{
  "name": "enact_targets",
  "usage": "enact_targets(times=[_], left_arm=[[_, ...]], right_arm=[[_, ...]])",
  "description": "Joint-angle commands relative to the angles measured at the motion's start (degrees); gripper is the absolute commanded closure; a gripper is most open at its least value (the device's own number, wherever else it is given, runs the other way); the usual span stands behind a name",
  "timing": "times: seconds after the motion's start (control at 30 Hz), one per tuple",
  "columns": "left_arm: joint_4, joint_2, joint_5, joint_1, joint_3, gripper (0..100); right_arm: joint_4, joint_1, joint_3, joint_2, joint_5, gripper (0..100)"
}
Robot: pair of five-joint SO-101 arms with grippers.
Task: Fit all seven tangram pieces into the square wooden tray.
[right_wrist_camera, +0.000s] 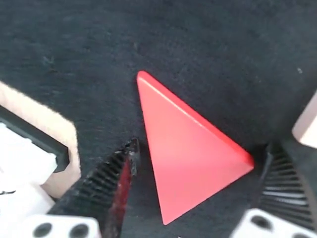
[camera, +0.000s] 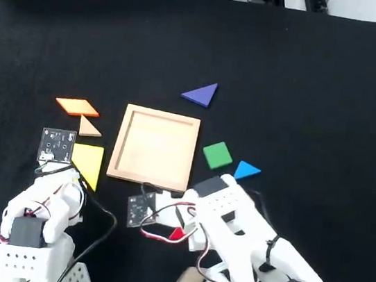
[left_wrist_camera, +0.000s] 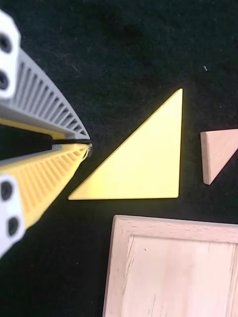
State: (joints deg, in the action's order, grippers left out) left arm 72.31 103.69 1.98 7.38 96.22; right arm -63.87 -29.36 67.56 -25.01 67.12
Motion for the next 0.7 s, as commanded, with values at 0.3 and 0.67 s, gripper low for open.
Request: enact_targets(times=[0.3,0.67], left_arm=[[0.35,0.18,-0.26,0.57,1.19,97],[0.35,0.18,-0.26,0.57,1.19,97]], right_arm=[[1.67,1.32,-0.40,0.57,-0.09,60.9],[1.67,-0.53,0.13,0.57,-0.35,65.6]])
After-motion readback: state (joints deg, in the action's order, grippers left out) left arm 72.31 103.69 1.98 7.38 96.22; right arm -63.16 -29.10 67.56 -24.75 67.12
